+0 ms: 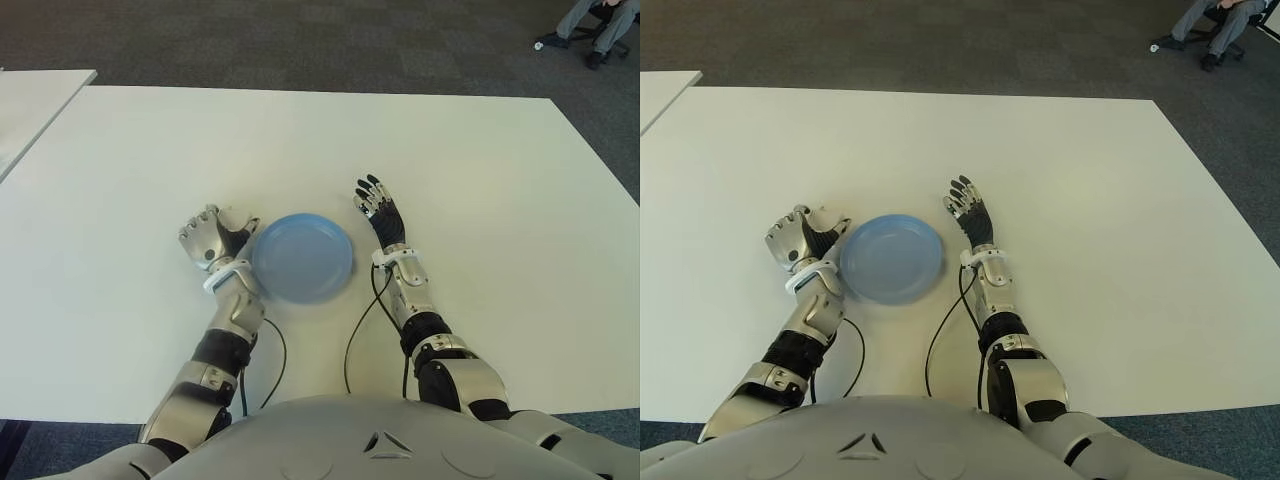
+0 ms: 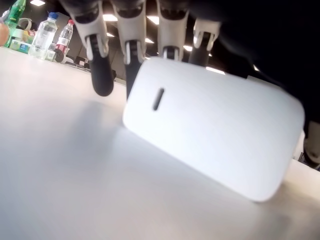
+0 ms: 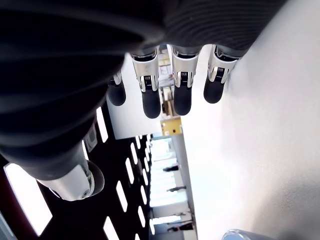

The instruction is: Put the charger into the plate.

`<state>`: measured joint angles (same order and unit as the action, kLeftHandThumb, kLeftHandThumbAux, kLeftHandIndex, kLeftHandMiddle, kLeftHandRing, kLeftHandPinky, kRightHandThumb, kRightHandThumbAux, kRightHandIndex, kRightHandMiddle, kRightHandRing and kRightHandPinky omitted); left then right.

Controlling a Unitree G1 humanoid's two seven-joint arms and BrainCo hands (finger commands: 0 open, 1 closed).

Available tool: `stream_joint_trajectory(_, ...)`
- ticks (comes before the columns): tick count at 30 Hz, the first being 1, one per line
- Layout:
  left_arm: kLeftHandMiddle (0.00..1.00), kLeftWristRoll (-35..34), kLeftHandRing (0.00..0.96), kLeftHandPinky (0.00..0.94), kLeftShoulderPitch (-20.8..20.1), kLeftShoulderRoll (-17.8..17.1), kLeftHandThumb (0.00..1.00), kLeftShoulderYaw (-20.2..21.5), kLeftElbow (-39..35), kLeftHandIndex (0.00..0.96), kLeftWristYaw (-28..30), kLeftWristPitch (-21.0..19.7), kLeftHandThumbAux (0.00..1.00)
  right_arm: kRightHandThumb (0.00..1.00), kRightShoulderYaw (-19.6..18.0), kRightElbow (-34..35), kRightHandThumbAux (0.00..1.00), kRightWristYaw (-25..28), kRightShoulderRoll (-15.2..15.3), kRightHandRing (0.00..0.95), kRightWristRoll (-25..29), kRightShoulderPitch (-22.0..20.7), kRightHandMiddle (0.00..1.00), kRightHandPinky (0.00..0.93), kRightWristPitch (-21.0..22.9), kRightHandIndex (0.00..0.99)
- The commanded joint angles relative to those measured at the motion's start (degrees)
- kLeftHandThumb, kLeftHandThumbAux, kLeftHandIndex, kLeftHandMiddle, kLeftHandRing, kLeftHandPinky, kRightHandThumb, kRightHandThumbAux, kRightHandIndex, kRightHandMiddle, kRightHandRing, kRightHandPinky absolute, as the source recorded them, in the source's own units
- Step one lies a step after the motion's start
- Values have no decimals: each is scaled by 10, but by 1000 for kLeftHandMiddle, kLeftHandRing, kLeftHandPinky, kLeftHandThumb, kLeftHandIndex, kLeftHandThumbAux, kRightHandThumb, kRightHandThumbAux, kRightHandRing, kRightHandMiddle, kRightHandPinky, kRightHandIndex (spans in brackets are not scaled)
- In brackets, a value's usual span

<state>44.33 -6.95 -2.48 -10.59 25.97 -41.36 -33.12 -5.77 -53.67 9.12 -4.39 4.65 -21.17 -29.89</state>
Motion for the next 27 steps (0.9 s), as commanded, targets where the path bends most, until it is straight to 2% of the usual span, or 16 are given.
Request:
stream_joint_trajectory(1,653,-35,644,644,19,12,698,10,54,403,-4,8,623,29,-3,-18,652,-3,1,112,2,9,157,83,16,83)
stream_joint_trajectory(5,707,-35,705,748,8,14,727,13,72,435,-17,9,674,26,-3,-18,651,-4,1,114,2,9,160,85,15,86)
stream_joint_trajectory(10,767,-28,770,825,2,15,736,9,76,443,-19,-4,688,23,-3,-18,655,-5,0,117,2,8,163,89,15,89)
stream_joint_trajectory(16,808,-20,813,846,4,10,738,-3,71,444,-12,-13,692,14,-2,-15,656,-5,-1,119,2,10,166,85,12,91)
stream_joint_trajectory(27,841,-16,843,862,21,-3,742,-14,34,444,-17,4,693,1,0,-12,654,-5,-3,125,1,12,174,89,9,94)
